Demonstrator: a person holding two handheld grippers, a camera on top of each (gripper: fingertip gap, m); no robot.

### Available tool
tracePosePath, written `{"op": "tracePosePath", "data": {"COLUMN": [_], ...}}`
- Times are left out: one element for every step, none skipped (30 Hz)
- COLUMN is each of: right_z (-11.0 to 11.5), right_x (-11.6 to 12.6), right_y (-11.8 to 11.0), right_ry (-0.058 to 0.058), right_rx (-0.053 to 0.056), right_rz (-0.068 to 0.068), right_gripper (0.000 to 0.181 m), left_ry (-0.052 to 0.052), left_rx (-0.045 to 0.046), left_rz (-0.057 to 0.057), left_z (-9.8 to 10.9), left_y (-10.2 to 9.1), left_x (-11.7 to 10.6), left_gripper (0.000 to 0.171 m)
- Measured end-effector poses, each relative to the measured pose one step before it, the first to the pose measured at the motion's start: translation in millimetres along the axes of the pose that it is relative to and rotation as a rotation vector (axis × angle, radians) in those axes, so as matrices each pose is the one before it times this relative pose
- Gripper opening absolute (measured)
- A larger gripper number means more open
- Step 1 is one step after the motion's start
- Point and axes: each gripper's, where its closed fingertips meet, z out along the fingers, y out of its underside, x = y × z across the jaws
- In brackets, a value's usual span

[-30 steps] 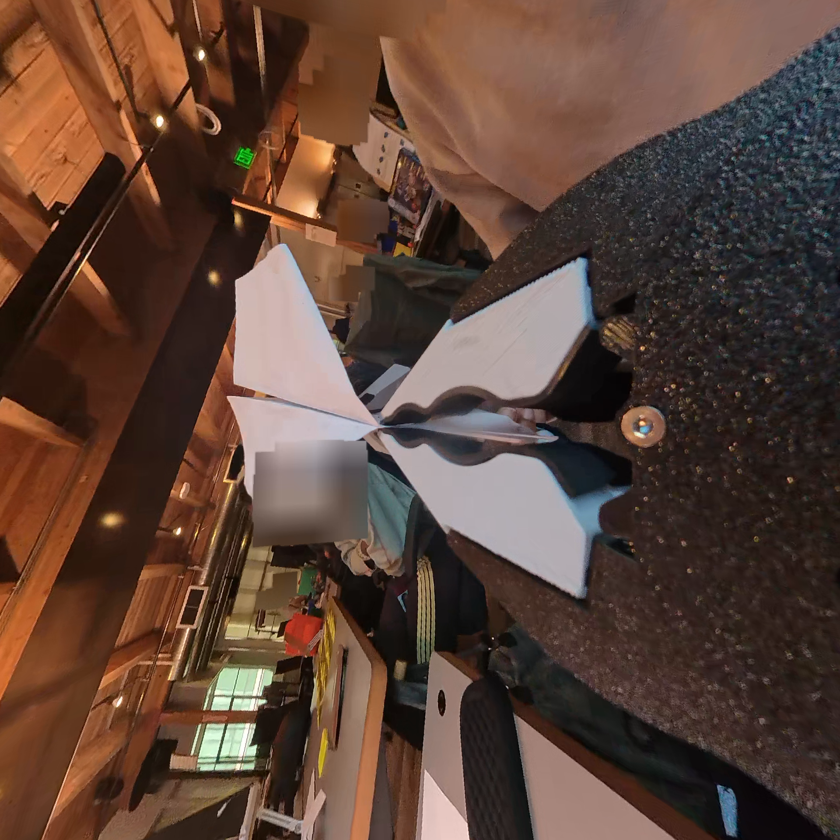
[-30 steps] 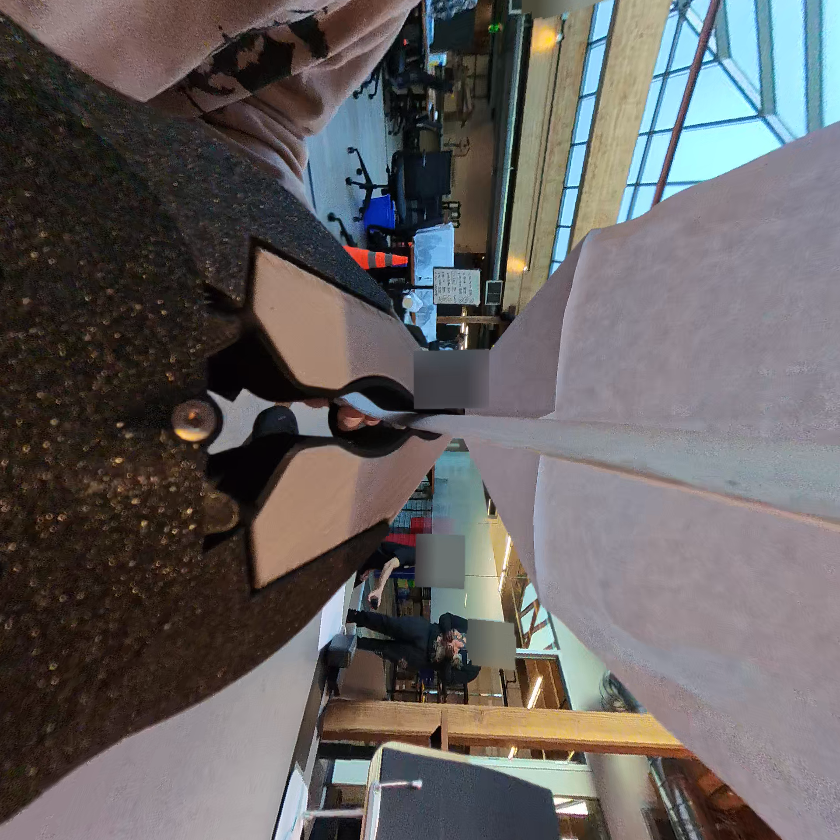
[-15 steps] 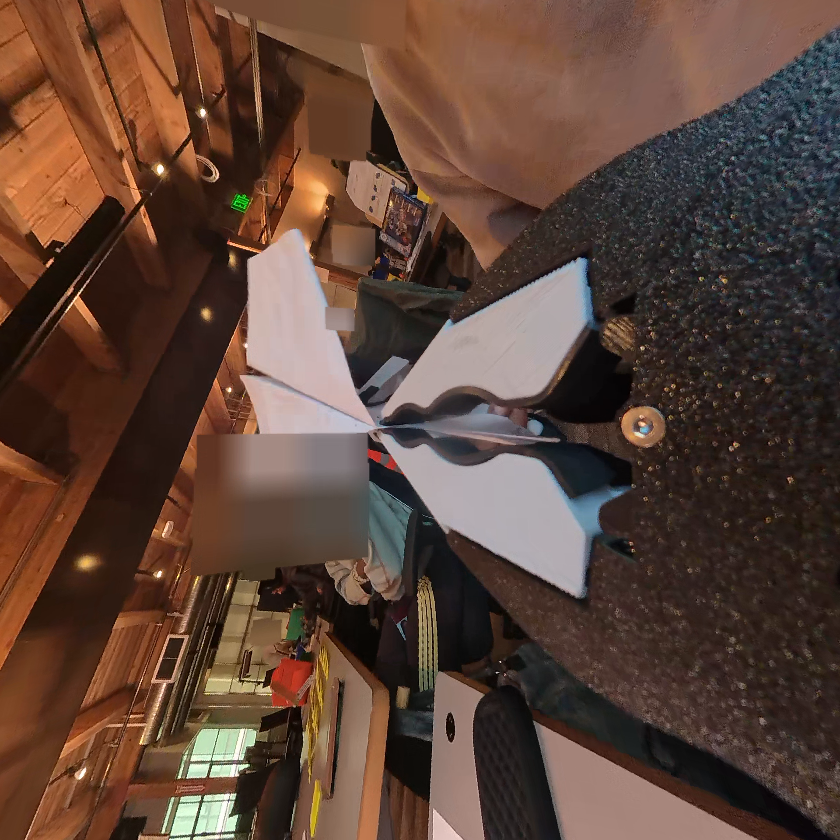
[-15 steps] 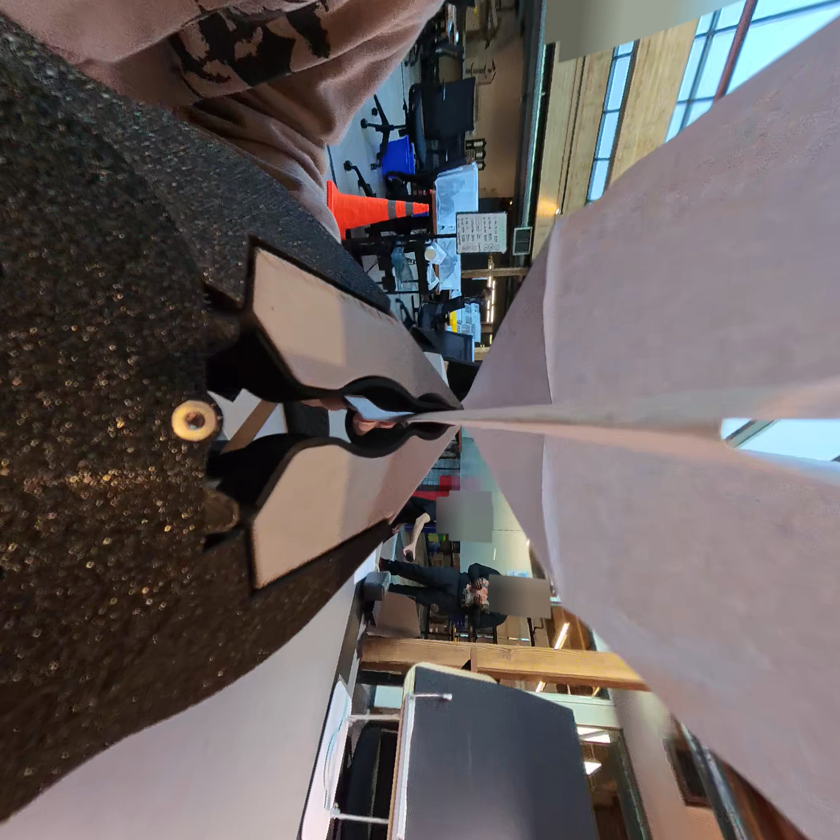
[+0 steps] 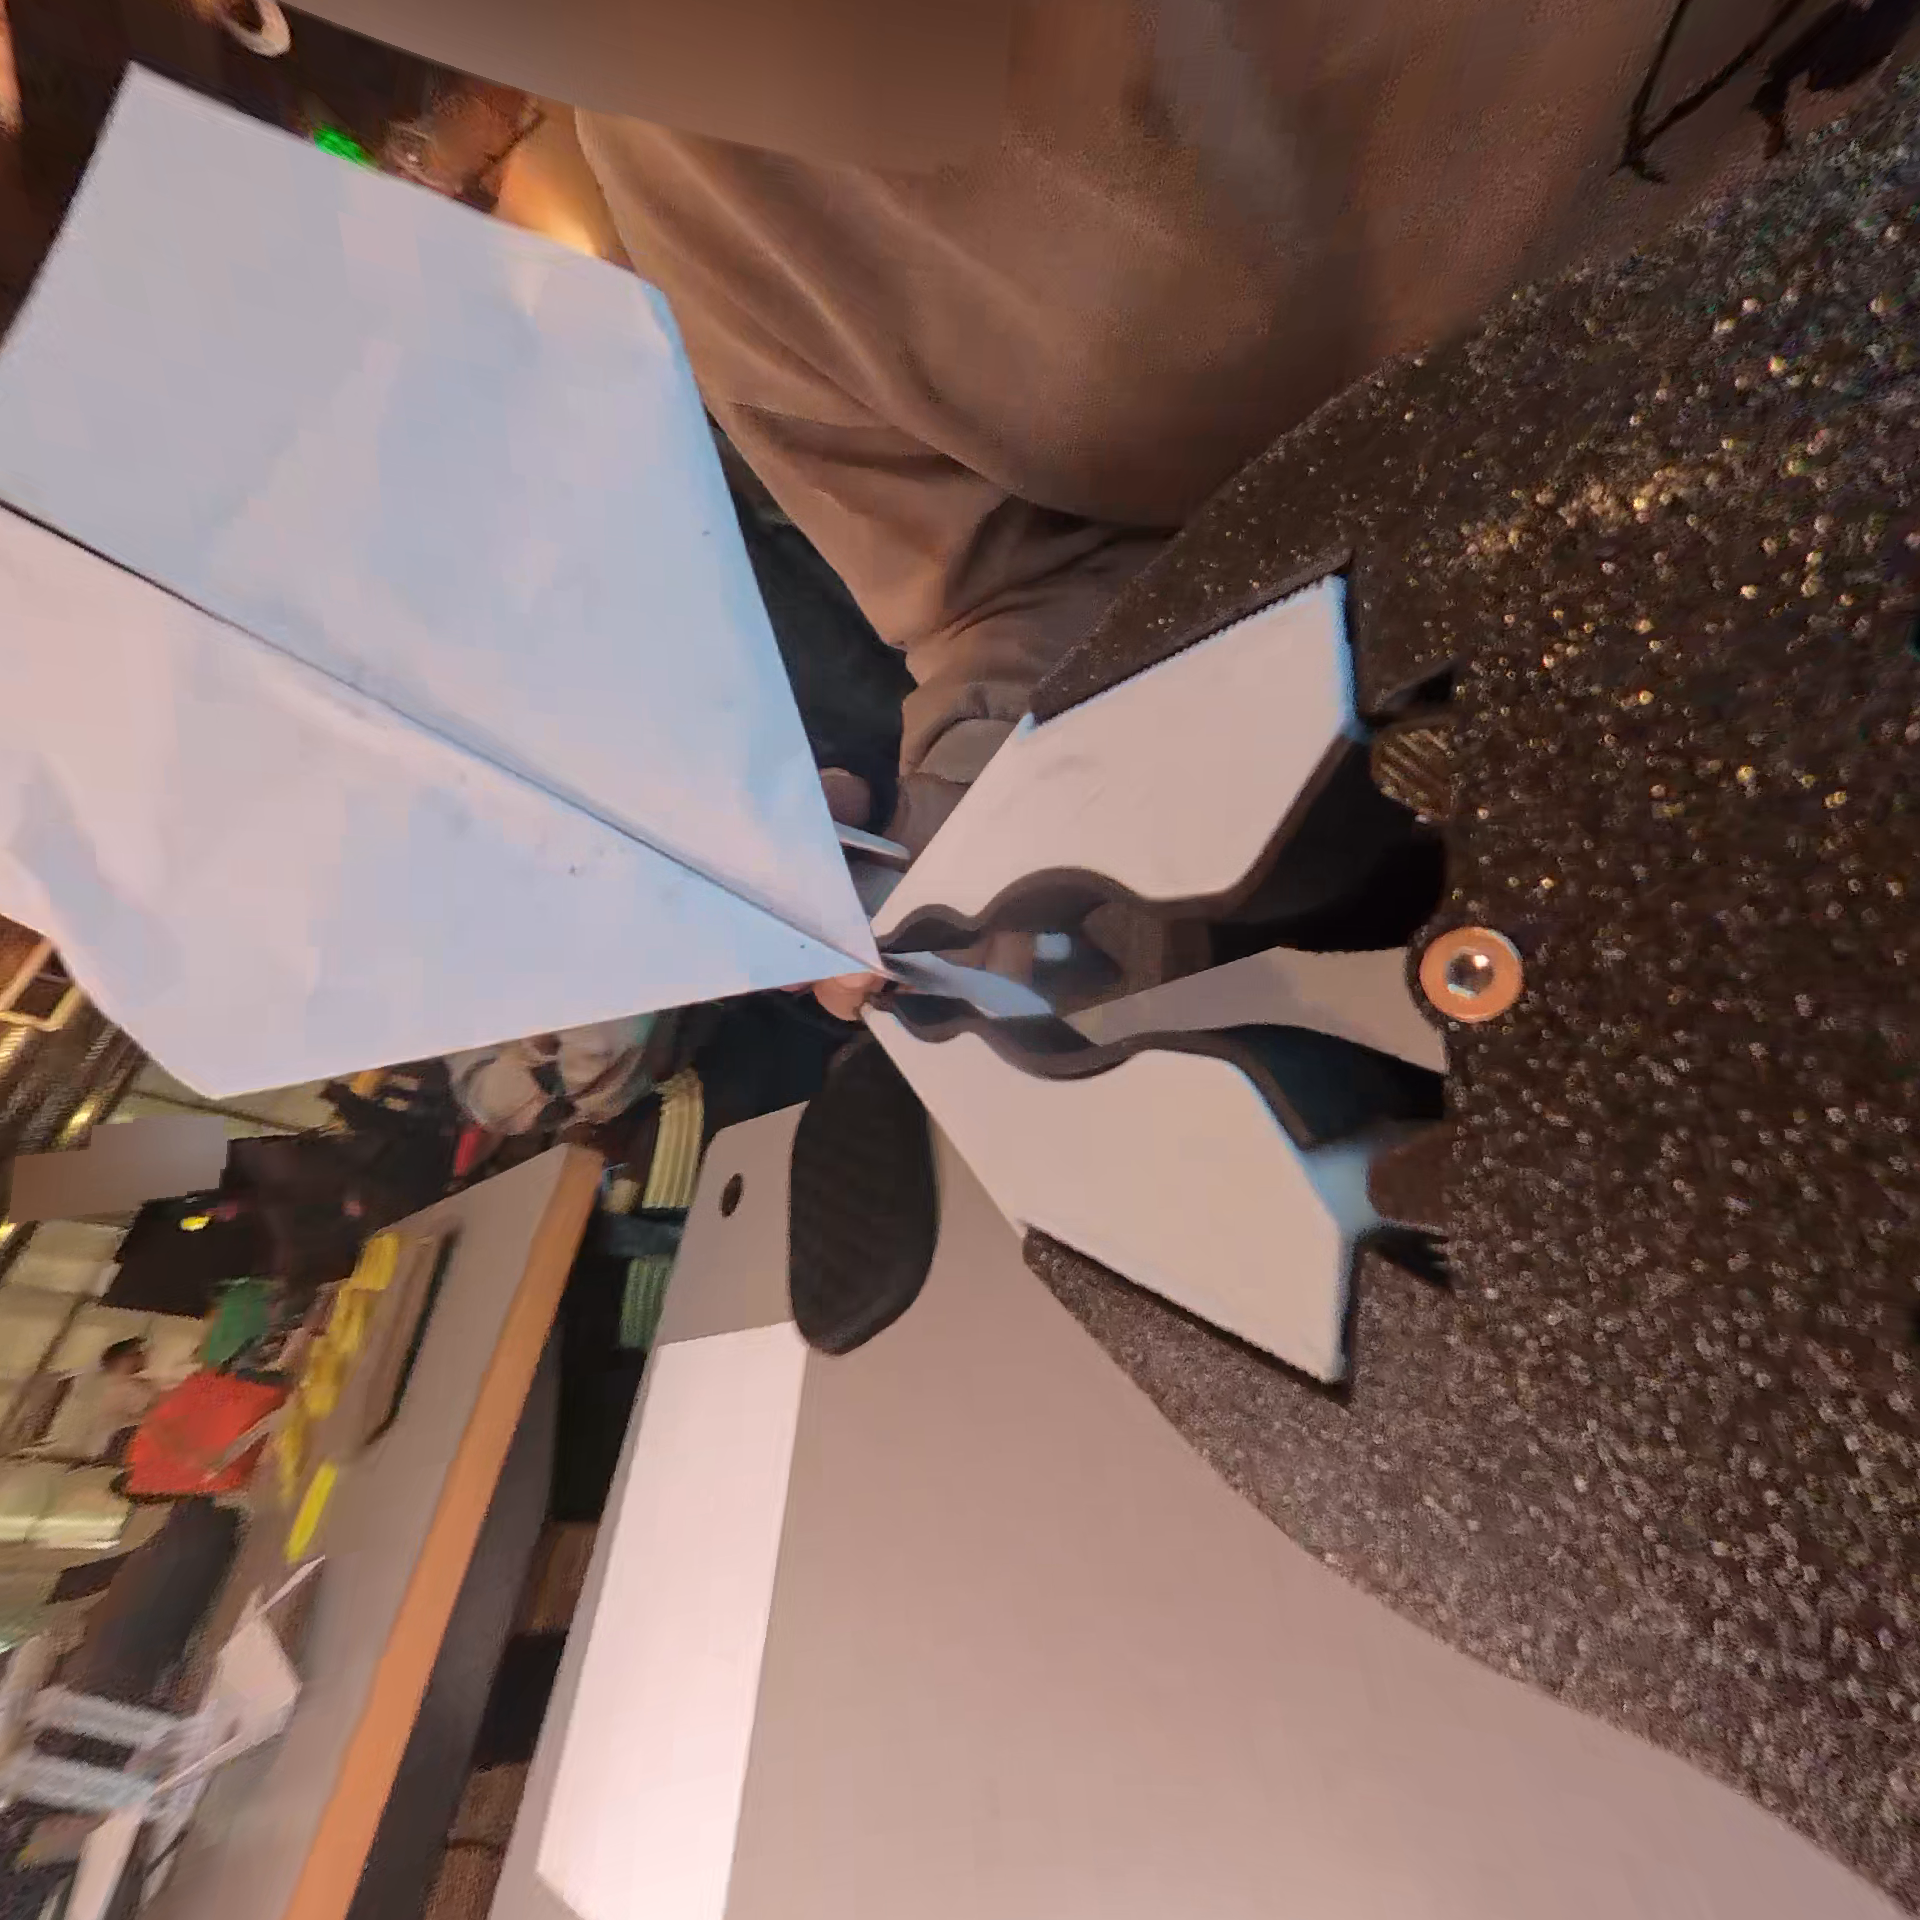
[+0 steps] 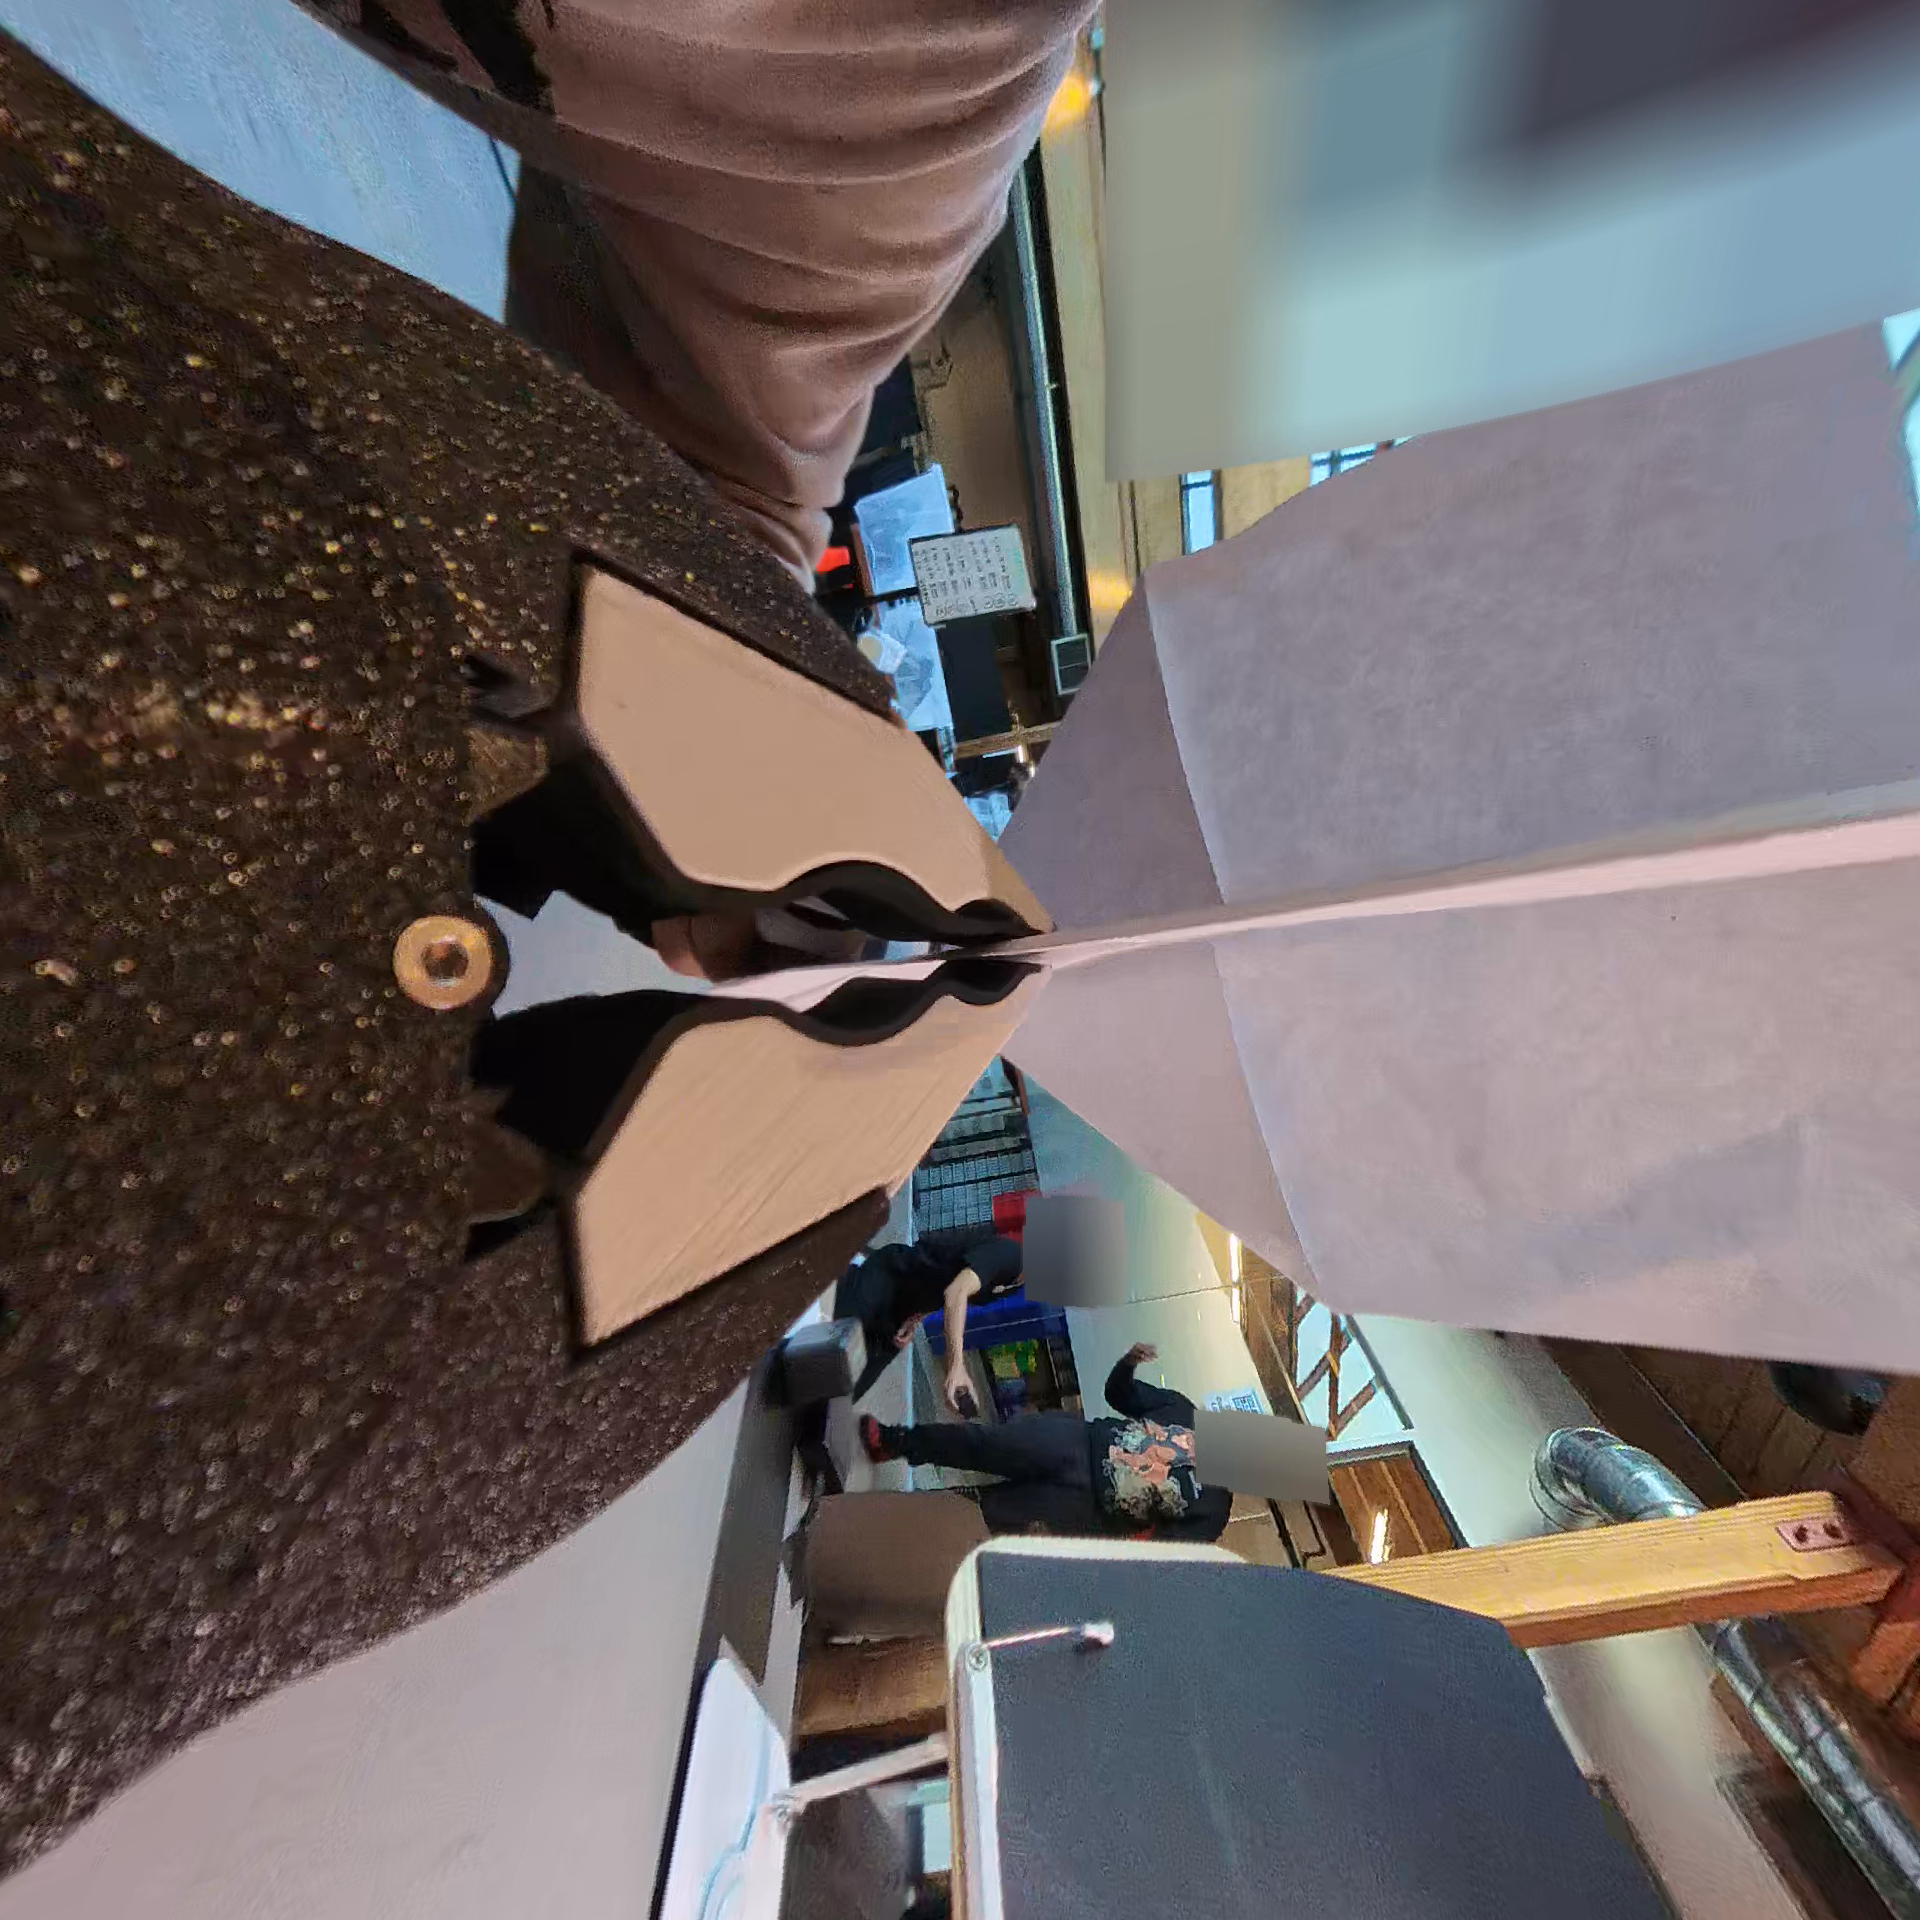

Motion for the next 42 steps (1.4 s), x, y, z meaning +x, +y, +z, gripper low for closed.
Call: {"op": "tracePosePath", "data": {"right_z": [15.70,14.37,12.88,10.61,7.85,5.07,3.05,2.08,1.34,0.71,0.28,0.58,1.38,2.52,3.68,4.60,5.03,5.15,5.14,4.84,5.21,5.28,5.09,4.24,3.22,2.69,2.69,3.58,4.98,6.43,8.45,10.83,13.29,15.73,17.98,19.96,21.55,22.10,21.72,20.29,18.44,16.12], "right_x": [4.97,1.46,-2.33,-5.50,-4.86,-4.50,-4.81,-5.11,-4.73,-4.35,-4.25,-3.96,-3.36,-3.14,-3.43,-2.78,-2.39,-1.67,-0.85,-1.38,-3.03,-4.97,-6.91,-7.95,-8.73,-8.36,-8.92,-10.41,-10.68,-11.80,-13.54,-14.95,-16.79,-18.66,-21.08,-22.65,-22.07,-20.60,-20.48,-19.05,-16.32,-15.93], "right_y": [-11.22,-14.45,-17.52,-20.76,-23.56,-26.16,-27.84,-26.54,-23.28,-20.97,-19.89,-18.81,-17.11,-14.09,-10.71,-8.07,-6.80,-6.27,-6.23,-6.62,-6.44,-6.58,-7.45,-7.22,-5.15,-2.69,-0.76,1.09,2.88,4.93,6.78,8.49,9.88,11.38,13.24,15.34,17.40,17.27,15.66,16.16,18.18,18.96], "right_ry": [0.0035,0.0023,-0.0033,-0.0050,0.0131,0.0210,0.0204,0.0207,0.0243,0.0208,0.0132,0.0053,0.0043,0.0010,-0.0041,-0.0039,-0.0042,-0.0020,0.0067,0.0119,0.0109,0.0067,0.0036,0.0012,-0.0014,0.0019,0.0013,-0.0039,0.0038,0.0080,0.0043,0.0016,-0.0031,-0.0095,-0.0228,-0.0314,-0.0297,-0.0213,-0.0190,-0.0118,0.0027,0.0034], "right_rx": [-0.0072,-0.0085,-0.0081,-0.0049,-0.0005,0.0078,0.0174,0.0137,0.0028,-0.0002,0.0088,0.0178,0.0244,0.0227,0.0197,0.0208,0.0283,0.0337,0.0337,0.0288,0.0153,0.0019,-0.0035,-0.0098,-0.0198,-0.0251,-0.0238,-0.0218,-0.0167,-0.0123,-0.0080,-0.0036,0.0050,0.0111,0.0158,0.0183,0.0193,0.0284,0.0400,0.0353,0.0150,-0.0043], "right_rz": [0.0133,0.0126,0.0205,0.0124,-0.0041,-0.0083,-0.0048,-0.0132,-0.0314,-0.0398,-0.0316,-0.0180,-0.0136,-0.0119,-0.0108,-0.0087,0.0013,0.0100,0.0087,-0.0035,-0.0147,-0.0216,-0.0264,-0.0292,-0.0323,-0.0315,-0.0213,-0.0104,-0.0103,-0.0151,-0.0094,0.0013,0.0104,0.0229,0.0306,0.0311,0.0295,0.0356,0.0439,0.0396,0.0239,0.0131], "right_gripper": [0.000,0.000,0.000,0.000,0.000,0.000,0.000,0.000,0.000,0.000,0.000,0.000,0.000,0.000,0.000,0.000,0.000,0.000,0.000,0.000,0.000,0.000,0.000,0.000,0.000,0.000,0.000,0.000,0.000,0.000,0.000,0.000,0.000,0.000,0.000,0.000,0.000,0.000,0.000,0.000,0.000,0.000], "left_ry": [-0.0188,-0.0343,-0.0413,-0.0457,-0.0650,-0.0967,-0.0997,-0.0952,-0.0956,-0.0852,-0.0614,-0.0058,0.0379,0.0405,0.0226,-0.0010,-0.0129,-0.0097,-0.0042,0.0093,0.0195,0.0224,0.0198,0.0189,0.0265,0.0453,0.0557,0.0446,0.0365,0.0297,0.0224,0.0175,0.0154,0.0082,0.0000,0.0067,0.0183,0.0203,0.0249,0.0320,0.0349,0.0426], "left_rx": [0.04902,0.05148,0.04318,0.02612,0.00512,-0.00710,-0.01265,-0.03471,-0.05849,-0.04885,-0.01554,0.01781,0.03138,0.02513,0.01338,0.00860,0.01502,0.02177,0.02084,0.01801,0.02092,0.03108,0.03934,0.03721,0.02386,0.01258,0.01125,0.01334,0.01365,0.01019,0.00920,0.00566,0.00188,0.00269,0.00041,-0.01024,-0.01608,-0.00017,0.01946,0.02225,0.01928,0.02311], "left_rz": [0.0109,0.0176,0.0099,0.0011,0.0084,0.0121,0.0024,-0.0058,0.0043,0.0173,0.0086,-0.0022,-0.0028,0.0124,0.0355,0.0515,0.0580,0.0546,0.0391,0.0197,0.0027,-0.0048,-0.0051,-0.0035,-0.0064,-0.0115,-0.0086,0.0014,0.0154,0.0201,0.0125,0.0007,-0.0057,-0.0069,-0.0089,-0.0153,-0.0259,-0.0314,-0.0295,-0.0257,-0.0198,-0.0105], "left_z": [-11.69,-11.18,-10.04,-8.85,-8.15,-8.61,-9.07,-9.08,-9.67,-10.60,-10.71,-9.57,-7.24,-4.19,-1.79,-0.26,1.16,2.64,4.31,5.61,6.16,5.89,5.11,4.13,3.45,2.11,0.06,-2.44,-5.10,-8.01,-11.07,-14.26,-17.54,-21.22,-24.08,-25.91,-26.86,-27.43,-27.67,-26.56,-24.22,-21.27], "left_y": [-18.75,-18.47,-17.30,-15.52,-12.73,-10.40,-9.23,-6.57,-3.65,-5.01,-10.32,-15.68,-17.87,-16.67,-14.11,-12.86,-12.78,-12.58,-11.89,-11.60,-12.50,-14.20,-14.83,-13.65,-10.76,-8.79,-8.50,-8.39,-7.76,-6.53,-5.32,-3.89,-2.33,-1.29,0.03,1.82,2.72,0.20,-4.20,-7.15,-9.27,-11.71], "left_x": [0.10,2.29,3.81,5.56,5.40,3.24,4.49,5.91,5.99,6.39,7.66,13.13,17.43,15.90,11.26,5.18,1.06,-0.73,-1.76,-1.15,-0.50,-0.18,-0.44,-0.69,-0.28,1.56,2.89,1.90,1.44,1.40,0.93,0.71,1.26,1.37,1.11,2.02,3.53,4.22,5.50,7.77,9.54,12.42], "left_gripper": [0.007,0.007,0.007,0.007,0.007,0.010,0.016,0.029,0.037,0.038,0.037,0.033,0.029,0.026,0.023,0.022,0.021,0.019,0.015,0.014,0.014,0.014,0.014,0.019,0.026,0.030,0.036,0.042,0.051,0.057,0.060,0.061,0.061,0.059,0.057,0.057,0.057,0.057,0.055,0.052,0.046,0.040]}}
